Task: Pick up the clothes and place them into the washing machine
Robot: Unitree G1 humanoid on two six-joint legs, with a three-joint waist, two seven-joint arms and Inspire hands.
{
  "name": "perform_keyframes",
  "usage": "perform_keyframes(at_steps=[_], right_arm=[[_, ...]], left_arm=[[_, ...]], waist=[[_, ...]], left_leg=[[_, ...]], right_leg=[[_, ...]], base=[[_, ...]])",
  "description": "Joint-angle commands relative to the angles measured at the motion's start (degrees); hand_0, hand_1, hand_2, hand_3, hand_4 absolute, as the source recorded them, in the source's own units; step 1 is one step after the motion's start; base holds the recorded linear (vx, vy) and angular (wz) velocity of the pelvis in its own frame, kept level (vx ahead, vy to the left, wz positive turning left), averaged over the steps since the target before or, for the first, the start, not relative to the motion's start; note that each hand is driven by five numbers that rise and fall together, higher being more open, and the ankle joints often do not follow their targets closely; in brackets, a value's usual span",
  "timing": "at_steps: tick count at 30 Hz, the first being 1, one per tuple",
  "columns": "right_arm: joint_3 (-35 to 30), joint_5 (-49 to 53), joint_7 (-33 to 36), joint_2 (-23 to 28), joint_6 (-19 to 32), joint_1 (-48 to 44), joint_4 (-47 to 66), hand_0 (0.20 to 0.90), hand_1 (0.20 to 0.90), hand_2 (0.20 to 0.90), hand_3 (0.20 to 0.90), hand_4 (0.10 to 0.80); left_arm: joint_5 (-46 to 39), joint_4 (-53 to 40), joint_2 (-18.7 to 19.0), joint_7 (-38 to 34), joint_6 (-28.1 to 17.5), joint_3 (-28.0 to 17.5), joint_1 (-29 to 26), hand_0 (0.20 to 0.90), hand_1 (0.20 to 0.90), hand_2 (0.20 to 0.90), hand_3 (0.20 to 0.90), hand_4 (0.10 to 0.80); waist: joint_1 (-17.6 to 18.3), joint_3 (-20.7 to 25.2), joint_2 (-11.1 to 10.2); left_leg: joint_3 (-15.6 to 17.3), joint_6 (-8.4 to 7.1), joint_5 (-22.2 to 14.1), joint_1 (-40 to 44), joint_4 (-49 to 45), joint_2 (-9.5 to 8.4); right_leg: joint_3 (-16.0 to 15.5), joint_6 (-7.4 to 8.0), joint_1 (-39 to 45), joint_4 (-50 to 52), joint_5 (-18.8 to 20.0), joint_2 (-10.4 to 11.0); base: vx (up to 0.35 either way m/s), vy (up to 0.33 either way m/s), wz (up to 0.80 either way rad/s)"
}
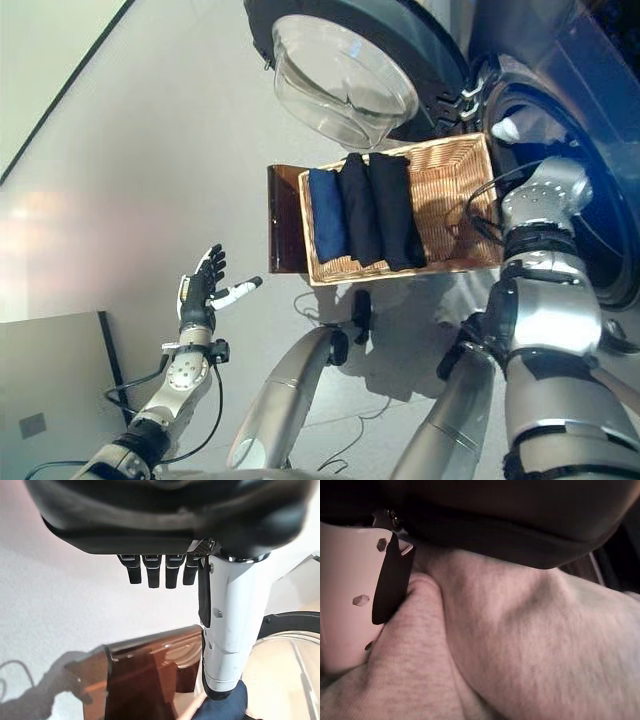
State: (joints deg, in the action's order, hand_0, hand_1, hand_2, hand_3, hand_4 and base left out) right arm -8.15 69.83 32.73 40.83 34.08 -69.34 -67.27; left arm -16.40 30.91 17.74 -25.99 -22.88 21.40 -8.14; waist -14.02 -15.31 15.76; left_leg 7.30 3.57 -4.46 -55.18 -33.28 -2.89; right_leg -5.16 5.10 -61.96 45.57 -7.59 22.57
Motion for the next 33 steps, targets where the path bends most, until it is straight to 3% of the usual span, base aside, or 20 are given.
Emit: perform_keyframes(at_steps=[1,7,23,33], right_arm=[[11.43,-8.63,-3.80,13.38,1.53,-9.98,7.25,0.900,0.900,0.900,0.900,0.800],[11.23,-6.84,-5.21,12.10,1.64,-9.42,6.71,0.900,0.900,0.900,0.900,0.800],[4.19,2.96,-11.44,-1.13,1.25,-3.02,1.35,0.900,0.900,0.900,0.900,0.800],[1.52,3.49,-14.02,-18.73,-3.61,11.27,-5.98,0.900,0.900,0.900,0.900,0.800]], left_arm=[[1.03,-3.88,5.26,-1.84,-3.98,-3.33,1.41,0.900,0.900,0.900,0.900,0.800],[0.06,-3.57,4.47,-1.51,-4.01,-3.49,2.01,0.900,0.900,0.900,0.900,0.800],[-3.25,1.59,3.31,1.31,-3.00,-1.59,0.46,0.900,0.900,0.900,0.900,0.800],[-3.65,10.62,0.03,2.36,-1.52,0.81,-3.36,0.900,0.900,0.900,0.900,0.800]], waist=[[-0.14,3.50,2.62],[-0.24,4.10,3.25],[-0.72,4.13,4.71],[1.19,3.45,1.60]], left_leg=[[-2.54,-7.34,-6.02,-0.14,-2.37,2.96],[-1.85,-7.17,-5.44,0.24,-0.88,2.73],[-1.54,-6.88,-3.69,3.44,2.71,1.71],[-2.02,-6.76,-1.27,11.33,9.69,2.11]], right_leg=[[4.34,0.52,2.81,-3.21,-2.08,-2.08],[5.07,0.56,2.33,-3.68,-1.77,-2.01],[4.96,0.94,5.81,-6.76,-0.61,-1.60],[2.34,1.06,15.46,-15.05,2.20,-3.03]], base=[[0.010,0.000,0.13],[0.010,0.012,-0.01],[0.001,0.012,-0.03],[0.028,-0.012,-0.04]])
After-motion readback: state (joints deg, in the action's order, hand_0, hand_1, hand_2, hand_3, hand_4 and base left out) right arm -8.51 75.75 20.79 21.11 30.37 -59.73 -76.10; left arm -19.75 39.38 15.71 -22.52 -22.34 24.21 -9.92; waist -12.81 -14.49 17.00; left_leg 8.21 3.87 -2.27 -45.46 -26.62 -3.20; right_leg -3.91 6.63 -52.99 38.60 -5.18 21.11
